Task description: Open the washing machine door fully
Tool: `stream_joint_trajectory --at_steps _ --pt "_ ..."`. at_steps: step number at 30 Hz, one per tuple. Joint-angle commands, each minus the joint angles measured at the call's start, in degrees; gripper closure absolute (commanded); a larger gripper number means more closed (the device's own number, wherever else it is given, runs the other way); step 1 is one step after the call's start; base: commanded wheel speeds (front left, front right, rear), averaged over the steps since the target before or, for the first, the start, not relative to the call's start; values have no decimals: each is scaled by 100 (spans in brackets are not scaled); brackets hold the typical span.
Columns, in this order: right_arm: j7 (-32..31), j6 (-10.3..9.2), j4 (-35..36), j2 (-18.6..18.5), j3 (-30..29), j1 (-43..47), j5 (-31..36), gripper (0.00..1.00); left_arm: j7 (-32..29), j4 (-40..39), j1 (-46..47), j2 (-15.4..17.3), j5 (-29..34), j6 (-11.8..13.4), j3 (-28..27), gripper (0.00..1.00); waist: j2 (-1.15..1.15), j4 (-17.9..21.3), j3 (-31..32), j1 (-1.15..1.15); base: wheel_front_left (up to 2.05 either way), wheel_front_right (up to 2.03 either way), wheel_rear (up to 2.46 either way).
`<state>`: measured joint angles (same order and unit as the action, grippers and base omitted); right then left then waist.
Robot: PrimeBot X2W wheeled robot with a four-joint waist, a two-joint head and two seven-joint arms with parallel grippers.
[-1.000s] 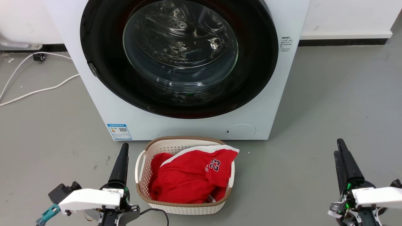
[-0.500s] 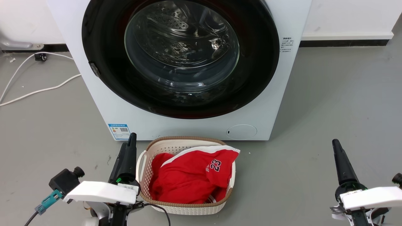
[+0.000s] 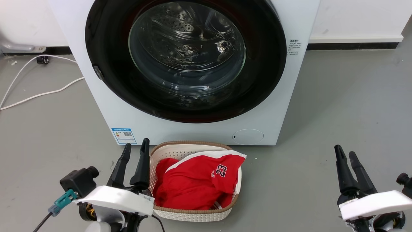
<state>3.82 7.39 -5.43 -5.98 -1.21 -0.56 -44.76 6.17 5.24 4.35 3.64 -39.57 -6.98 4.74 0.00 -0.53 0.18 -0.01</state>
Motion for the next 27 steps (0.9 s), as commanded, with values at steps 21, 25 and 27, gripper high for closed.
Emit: stream_joint_trajectory --at_steps 21,25,27 --pt "-219 11 220 24 -71 153 1763 0 361 212 99 366 1764 329 457 0 0 -39 28 0 0 0 0" --pt "-233 11 206 15 -104 158 2003 0 419 269 110 396 1964 394 507 0 0 -45 25 0 0 0 0" --pt "-240 12 204 12 -113 168 2126 0 441 308 112 398 2046 417 517 0 0 -47 25 0 0 0 0"
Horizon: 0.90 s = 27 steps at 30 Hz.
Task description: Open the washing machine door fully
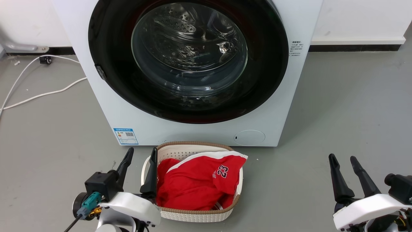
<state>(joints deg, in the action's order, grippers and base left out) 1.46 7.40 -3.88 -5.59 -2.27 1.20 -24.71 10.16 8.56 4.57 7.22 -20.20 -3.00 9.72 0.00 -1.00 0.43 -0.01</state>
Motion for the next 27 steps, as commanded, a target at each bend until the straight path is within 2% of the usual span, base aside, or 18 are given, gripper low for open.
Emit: stream_joint_trajectory --at_steps 1,27 --pt "-8 11 47 -27 -10 -1 177 0 59 -15 98 47 164 38 30 0 0 -1 -1 0 0 0 0" --pt "146 13 99 -28 26 33 1262 0 351 295 153 -33 1019 136 134 0 0 -41 -20 0 0 0 0"
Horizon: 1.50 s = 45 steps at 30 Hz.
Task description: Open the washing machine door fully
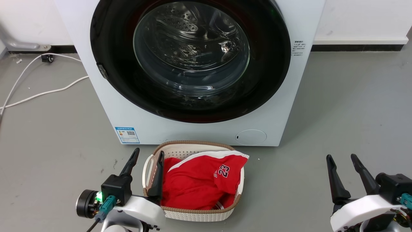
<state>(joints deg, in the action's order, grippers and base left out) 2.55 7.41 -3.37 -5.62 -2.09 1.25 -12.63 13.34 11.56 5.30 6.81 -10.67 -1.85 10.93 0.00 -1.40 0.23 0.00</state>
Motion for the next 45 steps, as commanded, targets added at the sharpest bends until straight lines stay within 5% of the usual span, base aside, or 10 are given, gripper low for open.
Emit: stream_joint_trajectory --at_steps 1,16,38,39,40,41,45 --pt "42 12 50 -24 9 31 87 0 47 -2 82 6 103 29 18 0 0 -2 2 0 0 0 0" --pt "94 13 118 14 -1 70 639 0 197 110 69 -86 496 8 4 0 0 -18 2 0 0 0 0" --pt "75 14 122 109 -59 94 570 0 187 282 93 -173 297 -36 -179 0 0 -25 -23 0 0 0 0" --pt "59 14 123 115 -60 97 550 52 187 284 92 -175 294 -36 -184 0 0 -27 -21 0 0 0 0" --pt "58 14 137 119 -62 95 529 85 187 292 90 -178 293 -38 -186 0 0 -30 -20 0 0 0 0" --pt "43 14 141 122 -67 95 517 100 187 300 88 -180 293 -38 -186 0 0 -32 -19 0 0 0 0" --pt "-14 14 163 141 -82 112 438 100 187 314 95 -190 288 -47 -194 0 0 -40 -19 0 0 0 0"
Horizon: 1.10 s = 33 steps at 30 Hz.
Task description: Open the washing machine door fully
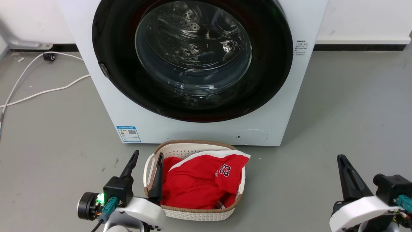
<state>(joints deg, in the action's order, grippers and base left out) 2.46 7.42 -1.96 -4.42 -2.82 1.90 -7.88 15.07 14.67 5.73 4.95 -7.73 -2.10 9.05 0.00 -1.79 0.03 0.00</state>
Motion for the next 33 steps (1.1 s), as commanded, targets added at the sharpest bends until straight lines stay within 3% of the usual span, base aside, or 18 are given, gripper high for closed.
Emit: stream_joint_trajectory --at_steps 1,5,8,10,16,19,23,33 --pt "-27 12 27 30 -25 49 -85 100 15 6 54 -8 -12 -24 -9 0 0 -3 1 0 0 0 0" --pt "-62 12 50 57 -89 43 -255 100 15 12 53 -15 -14 -25 -14 0 0 -11 6 0 0 0 0" --pt "-71 12 118 119 -274 -3 -926 100 15 36 53 -12 4 -38 2 0 0 -13 19 0 0 0 0" --pt "-138 12 93 147 -393 -52 -1838 100 15 44 49 -13 6 -58 4 0 0 -12 26 0 0 0 0" --pt "-169 13 -313 151 -519 -123 -5481 100 15 62 48 -36 -5 -80 26 0 0 -22 43 0 0 0 0" --pt "-127 14 -545 152 -592 -211 -6498 100 15 59 72 -44 -6 -85 35 0 0 -22 23 0 0 0 0" --pt "-174 13 -727 150 -691 -390 -6937 100 15 41 107 -49 -2 -76 39 0 0 -13 -53 0 0 0 0" --pt "-593 14 -1288 -234 -1107 -2001 -6848 100 15 -188 558 -85 6 -72 56 0 0 -42 -906 0 0 0 0"
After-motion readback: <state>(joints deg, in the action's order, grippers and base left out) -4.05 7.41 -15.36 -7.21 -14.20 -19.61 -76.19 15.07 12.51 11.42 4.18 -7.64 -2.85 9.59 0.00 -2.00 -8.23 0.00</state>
